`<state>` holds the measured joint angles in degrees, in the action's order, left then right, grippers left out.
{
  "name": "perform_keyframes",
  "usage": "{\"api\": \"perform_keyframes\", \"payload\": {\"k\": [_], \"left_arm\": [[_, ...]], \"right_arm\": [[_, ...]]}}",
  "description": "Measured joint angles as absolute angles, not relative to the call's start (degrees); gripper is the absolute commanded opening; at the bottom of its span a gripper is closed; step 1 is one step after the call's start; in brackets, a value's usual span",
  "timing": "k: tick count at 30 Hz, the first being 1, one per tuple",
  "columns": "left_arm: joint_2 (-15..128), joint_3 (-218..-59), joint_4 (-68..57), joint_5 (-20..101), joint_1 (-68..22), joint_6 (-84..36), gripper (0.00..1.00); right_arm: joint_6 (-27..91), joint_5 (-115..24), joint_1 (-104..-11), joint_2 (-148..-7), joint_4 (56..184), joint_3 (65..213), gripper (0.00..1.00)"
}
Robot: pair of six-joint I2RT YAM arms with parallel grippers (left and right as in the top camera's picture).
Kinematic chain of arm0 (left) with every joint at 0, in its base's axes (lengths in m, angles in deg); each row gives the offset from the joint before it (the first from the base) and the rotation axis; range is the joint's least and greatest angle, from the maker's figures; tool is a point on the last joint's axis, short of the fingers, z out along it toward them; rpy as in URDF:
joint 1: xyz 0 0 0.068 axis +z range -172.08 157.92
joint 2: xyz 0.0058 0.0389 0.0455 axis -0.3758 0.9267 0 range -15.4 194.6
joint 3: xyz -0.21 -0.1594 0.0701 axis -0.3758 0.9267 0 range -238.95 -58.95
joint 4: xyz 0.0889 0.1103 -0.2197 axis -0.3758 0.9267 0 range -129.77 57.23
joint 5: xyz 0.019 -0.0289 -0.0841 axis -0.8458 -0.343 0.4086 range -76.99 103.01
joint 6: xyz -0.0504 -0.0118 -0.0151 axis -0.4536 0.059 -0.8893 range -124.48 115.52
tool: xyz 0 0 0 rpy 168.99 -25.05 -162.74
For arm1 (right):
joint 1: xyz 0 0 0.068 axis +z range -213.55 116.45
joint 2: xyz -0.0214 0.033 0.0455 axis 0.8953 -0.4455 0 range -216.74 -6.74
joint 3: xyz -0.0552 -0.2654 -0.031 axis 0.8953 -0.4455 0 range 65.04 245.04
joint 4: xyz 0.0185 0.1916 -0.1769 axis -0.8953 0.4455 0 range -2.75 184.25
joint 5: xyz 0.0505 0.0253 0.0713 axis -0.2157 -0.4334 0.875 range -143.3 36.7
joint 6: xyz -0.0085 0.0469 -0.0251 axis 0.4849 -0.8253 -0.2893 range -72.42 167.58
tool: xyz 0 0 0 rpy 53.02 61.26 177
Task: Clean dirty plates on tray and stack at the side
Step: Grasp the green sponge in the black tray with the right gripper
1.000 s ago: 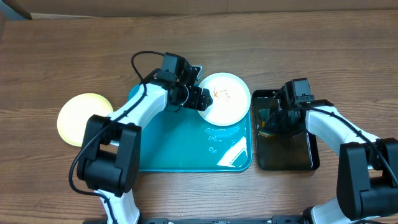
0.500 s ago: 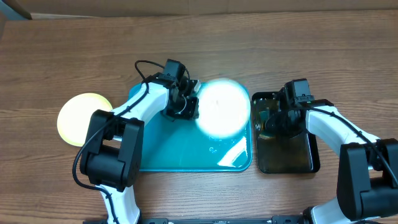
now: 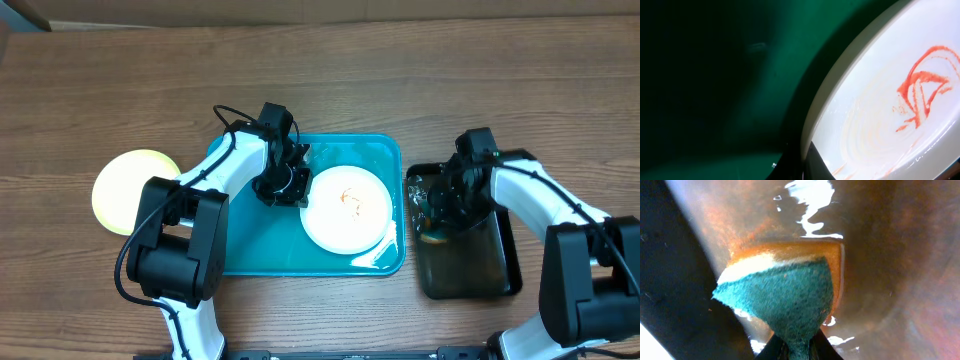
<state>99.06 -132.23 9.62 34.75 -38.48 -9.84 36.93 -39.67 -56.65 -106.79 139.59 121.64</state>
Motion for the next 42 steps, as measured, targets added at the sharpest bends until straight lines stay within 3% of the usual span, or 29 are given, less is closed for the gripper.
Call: {"api": "perform_keyframes", "payload": {"k": [10,27,30,35,42], "left_arm": [[99.1,-132.2,10.4,34.6,-38.5,-9.9,0.04],[99.1,-132.2,10.5,34.6,-38.5,-9.9,0.04],[99.1,-132.2,10.7,34.6,-38.5,-9.9,0.04],[99.1,-132.2,10.9,34.6,-38.5,-9.9,0.04],[99.1,-132.2,11.1,34.6,-38.5,-9.9,0.04]], "right_arm": [[36.9,-42.1,-56.7,-107.3,147.3,128.1,0.1],[36.4,-41.8,-56.6,-105.0,118.6,116.2,0.09],[35.8,-41.9,-56.7,-105.4,116.1,116.1,0.04],[35.5,-41.9,-56.7,-105.4,120.1,116.9,0.04],[35.6,-42.5,-56.7,-104.9,138.0,125.2,0.04]]}}
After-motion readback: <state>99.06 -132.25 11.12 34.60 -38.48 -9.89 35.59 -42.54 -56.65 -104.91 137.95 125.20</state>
